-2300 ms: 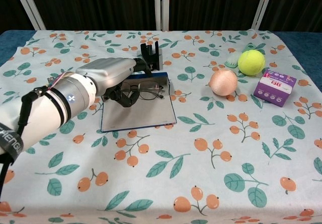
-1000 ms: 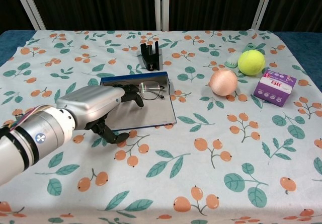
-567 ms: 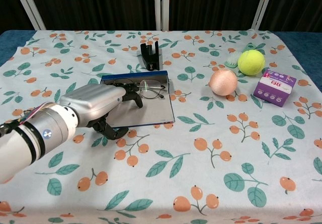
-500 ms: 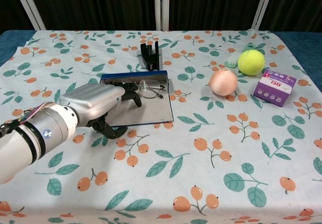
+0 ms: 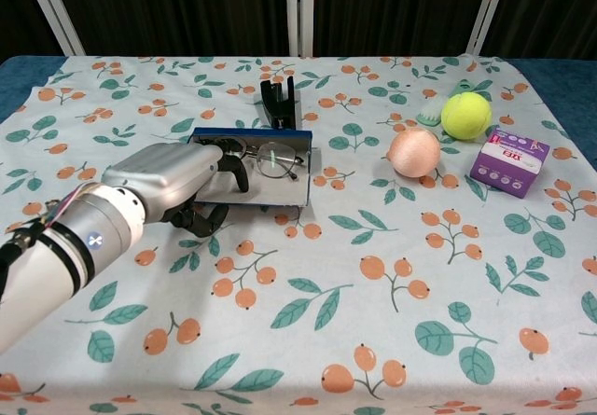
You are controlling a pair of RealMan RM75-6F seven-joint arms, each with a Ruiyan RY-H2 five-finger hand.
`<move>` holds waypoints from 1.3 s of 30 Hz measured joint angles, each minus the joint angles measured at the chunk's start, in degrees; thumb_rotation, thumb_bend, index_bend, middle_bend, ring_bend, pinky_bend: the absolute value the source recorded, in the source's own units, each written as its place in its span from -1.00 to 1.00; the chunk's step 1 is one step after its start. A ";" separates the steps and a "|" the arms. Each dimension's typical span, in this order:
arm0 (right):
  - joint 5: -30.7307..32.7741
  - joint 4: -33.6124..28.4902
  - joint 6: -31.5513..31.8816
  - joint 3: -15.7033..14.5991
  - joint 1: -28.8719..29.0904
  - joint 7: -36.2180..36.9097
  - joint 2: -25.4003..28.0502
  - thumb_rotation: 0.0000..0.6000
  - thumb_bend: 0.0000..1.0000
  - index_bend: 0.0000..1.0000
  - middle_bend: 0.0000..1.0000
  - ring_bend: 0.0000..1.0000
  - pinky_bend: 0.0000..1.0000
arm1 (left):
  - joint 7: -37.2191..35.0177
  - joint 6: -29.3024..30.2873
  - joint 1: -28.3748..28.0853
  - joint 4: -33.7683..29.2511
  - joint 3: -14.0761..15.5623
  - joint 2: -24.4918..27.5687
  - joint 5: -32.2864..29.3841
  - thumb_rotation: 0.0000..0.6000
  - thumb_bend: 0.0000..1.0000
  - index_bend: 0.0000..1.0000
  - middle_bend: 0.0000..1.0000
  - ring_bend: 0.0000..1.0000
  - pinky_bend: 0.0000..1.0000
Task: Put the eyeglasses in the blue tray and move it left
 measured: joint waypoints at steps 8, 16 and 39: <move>0.34 -0.23 0.08 0.13 -0.11 -0.30 0.23 1.00 -0.58 -1.00 -1.00 -1.00 -1.00 | -1.08 0.83 -0.29 5.03 -1.73 -2.42 2.99 1.00 0.06 -0.09 -0.91 -0.91 -0.73; 0.53 -0.03 -0.30 0.10 -0.07 -0.27 0.14 1.00 -0.58 -1.00 -1.00 -1.00 -1.00 | -5.45 1.07 0.22 7.24 -1.13 -2.86 8.26 1.00 0.04 0.04 -0.89 -0.91 -0.73; -0.25 -1.38 0.46 0.05 0.04 -1.85 0.40 1.00 -0.58 -1.00 -1.00 -1.00 -1.00 | -8.95 5.57 7.01 2.49 3.22 10.11 17.41 1.00 0.12 0.50 -0.85 -0.91 -0.73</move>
